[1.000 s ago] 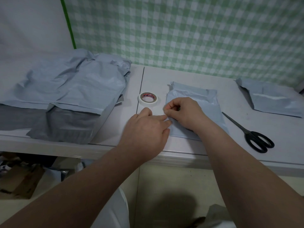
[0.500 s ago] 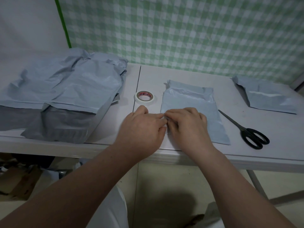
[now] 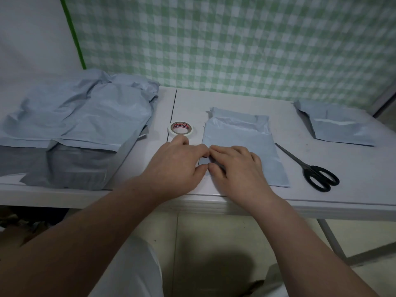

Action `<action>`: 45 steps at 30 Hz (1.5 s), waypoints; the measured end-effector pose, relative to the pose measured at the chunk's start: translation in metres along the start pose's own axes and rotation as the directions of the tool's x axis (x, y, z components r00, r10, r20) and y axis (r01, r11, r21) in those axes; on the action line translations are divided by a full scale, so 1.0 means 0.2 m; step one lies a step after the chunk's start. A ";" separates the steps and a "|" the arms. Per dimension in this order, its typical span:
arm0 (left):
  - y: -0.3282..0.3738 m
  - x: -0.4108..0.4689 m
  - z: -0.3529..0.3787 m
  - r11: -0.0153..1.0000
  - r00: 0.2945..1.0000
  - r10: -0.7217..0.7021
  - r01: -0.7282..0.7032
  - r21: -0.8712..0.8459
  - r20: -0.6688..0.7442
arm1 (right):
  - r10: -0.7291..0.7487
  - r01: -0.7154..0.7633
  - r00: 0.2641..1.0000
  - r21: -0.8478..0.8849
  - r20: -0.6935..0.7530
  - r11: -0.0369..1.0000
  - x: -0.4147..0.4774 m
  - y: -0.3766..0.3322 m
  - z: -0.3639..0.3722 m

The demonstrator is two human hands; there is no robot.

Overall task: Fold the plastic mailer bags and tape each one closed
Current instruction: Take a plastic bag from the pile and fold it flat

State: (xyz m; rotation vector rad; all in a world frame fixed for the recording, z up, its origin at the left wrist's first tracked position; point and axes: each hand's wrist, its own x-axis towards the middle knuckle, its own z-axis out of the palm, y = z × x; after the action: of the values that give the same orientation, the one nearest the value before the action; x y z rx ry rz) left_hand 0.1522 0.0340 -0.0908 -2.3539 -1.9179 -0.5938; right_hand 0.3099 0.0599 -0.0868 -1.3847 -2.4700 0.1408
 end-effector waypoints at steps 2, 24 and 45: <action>-0.01 0.00 0.00 1.000 1.000 0.013 -0.013 0.023 0.013 | -0.004 0.004 1.000 -0.004 0.009 1.000 0.00 0.00 0.00; -0.01 -0.02 0.02 0.999 0.999 -0.035 0.035 0.030 0.019 | -0.161 0.158 0.924 -0.037 -0.347 0.987 -0.23 -0.05 0.10; 0.02 -0.03 -0.03 0.993 0.997 -0.040 0.032 0.113 0.072 | 0.181 -0.227 0.821 -0.019 -0.541 0.974 -0.46 0.27 0.01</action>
State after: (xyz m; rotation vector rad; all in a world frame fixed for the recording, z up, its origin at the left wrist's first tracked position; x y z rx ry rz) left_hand 0.1528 0.0267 -0.0866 -2.3082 -1.9718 -0.3951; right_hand 0.3977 0.0111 -0.1211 -1.4753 -1.8780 -0.2761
